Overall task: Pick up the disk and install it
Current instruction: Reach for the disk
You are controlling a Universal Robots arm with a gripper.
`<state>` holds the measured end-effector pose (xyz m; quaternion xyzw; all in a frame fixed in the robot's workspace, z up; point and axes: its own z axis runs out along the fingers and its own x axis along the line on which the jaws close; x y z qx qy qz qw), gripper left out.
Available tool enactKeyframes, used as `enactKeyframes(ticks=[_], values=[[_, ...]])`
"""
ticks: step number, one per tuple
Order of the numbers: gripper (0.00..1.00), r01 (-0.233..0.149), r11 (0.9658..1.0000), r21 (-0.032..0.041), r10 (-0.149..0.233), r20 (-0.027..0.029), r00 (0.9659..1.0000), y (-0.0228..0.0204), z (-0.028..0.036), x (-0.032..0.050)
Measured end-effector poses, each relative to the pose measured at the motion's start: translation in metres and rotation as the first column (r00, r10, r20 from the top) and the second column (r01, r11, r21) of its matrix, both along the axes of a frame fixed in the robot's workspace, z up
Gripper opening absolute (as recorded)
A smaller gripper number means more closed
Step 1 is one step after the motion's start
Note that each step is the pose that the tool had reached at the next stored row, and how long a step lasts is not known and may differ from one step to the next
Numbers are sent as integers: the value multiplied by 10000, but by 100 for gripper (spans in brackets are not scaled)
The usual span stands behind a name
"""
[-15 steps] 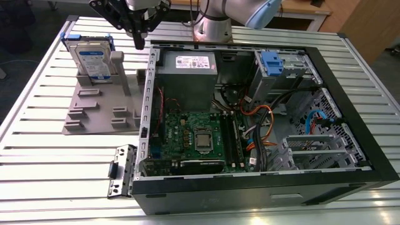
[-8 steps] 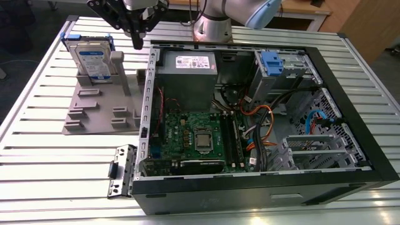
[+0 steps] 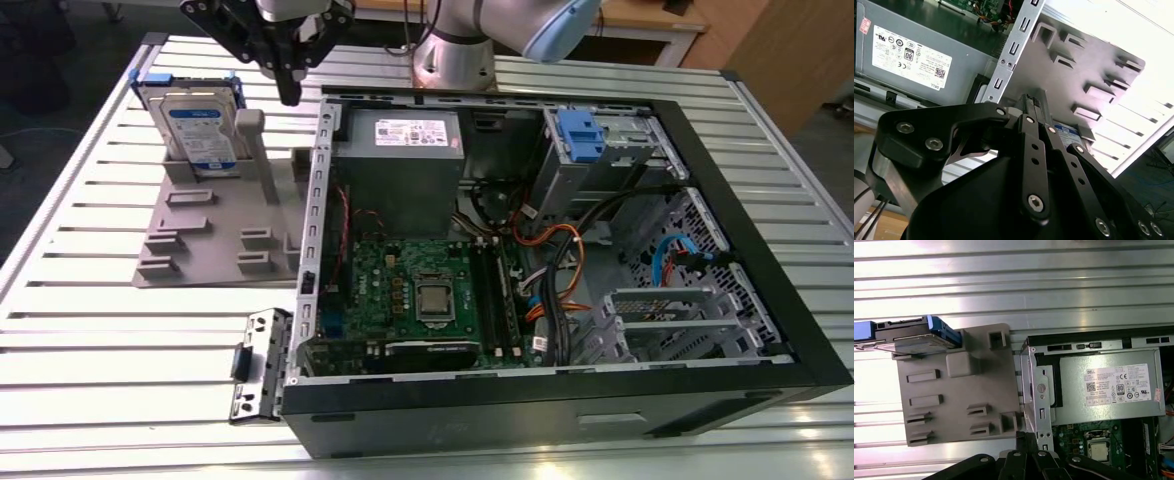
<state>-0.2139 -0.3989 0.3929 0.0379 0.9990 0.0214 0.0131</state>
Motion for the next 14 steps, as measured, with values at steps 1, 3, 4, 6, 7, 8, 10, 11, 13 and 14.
enactKeyframes(ticks=[1, 3, 4, 6, 7, 8, 10, 11, 13, 14], values=[[10, 0, 10000, 0, 0, 0, 10000, 0, 0, -6], [10, 0, 10000, 0, 0, 1, 10000, 0, -1, -17], [10, 0, 10000, 0, 0, 1, 10000, 0, 0, -22], [10, 0, 10000, 0, 0, 0, 10000, 0, 0, -33], [10, 0, 10000, 0, 0, 1, 10000, 0, -1, -39], [10, 0, 10000, 0, 0, 0, 10000, 0, 0, -44], [10, 0, 10000, 0, 0, 0, 10000, 0, 0, -51], [10, 0, 10000, 0, 0, 0, 10000, 0, -1, -54], [10, 0, 10000, 0, 0, 0, 10000, 0, -1, -61], [10, 0, 10000, 0, 0, 1, 10000, 0, -1, -64]])
